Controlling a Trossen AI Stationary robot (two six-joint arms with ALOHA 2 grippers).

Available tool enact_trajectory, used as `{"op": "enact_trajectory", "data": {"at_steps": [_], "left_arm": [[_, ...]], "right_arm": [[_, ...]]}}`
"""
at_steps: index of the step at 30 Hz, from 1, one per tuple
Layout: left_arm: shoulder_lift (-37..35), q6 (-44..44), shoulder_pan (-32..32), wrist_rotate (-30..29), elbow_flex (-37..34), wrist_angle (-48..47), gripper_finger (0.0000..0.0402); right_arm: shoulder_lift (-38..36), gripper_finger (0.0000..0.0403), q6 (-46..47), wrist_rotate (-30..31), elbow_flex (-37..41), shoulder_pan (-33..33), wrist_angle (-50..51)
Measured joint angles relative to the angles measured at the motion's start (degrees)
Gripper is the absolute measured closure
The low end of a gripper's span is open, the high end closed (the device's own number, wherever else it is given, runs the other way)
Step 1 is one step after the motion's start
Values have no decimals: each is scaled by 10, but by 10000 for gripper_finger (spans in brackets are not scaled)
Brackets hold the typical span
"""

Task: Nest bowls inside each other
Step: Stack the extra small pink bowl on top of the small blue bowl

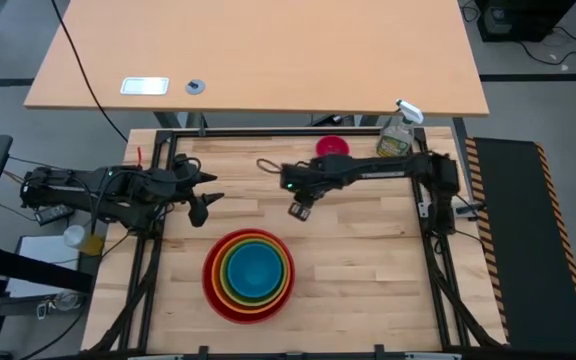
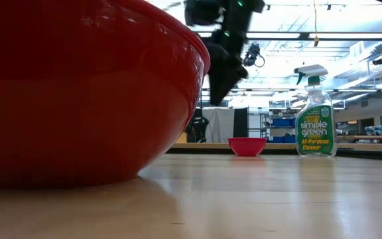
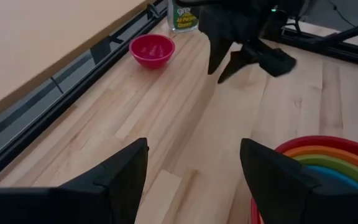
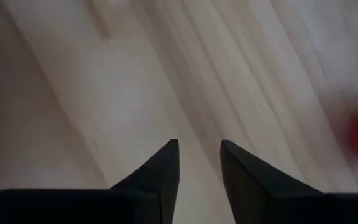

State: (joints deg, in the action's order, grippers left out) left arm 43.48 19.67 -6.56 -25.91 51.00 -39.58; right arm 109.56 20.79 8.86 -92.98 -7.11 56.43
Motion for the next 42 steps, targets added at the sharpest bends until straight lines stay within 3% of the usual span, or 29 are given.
{"op": "enact_trajectory", "data": {"at_steps": [4,10,18,23,28,42], "left_arm": [[0,12,0,-15,0,0,143],[0,34,0,-53,0,0,143],[0,67,0,-75,0,1,143],[0,75,0,-84,0,4,143],[0,103,0,-85,0,5,143],[0,108,0,-96,0,4,143]], "right_arm": [[-69,281,38,-9,98,-65,-27],[-172,280,170,13,230,-191,-44],[-216,238,191,-19,293,-311,-133],[-185,194,249,-26,294,-326,-182],[-157,171,304,17,294,-307,-187],[-74,206,352,35,295,-301,-231]]}}
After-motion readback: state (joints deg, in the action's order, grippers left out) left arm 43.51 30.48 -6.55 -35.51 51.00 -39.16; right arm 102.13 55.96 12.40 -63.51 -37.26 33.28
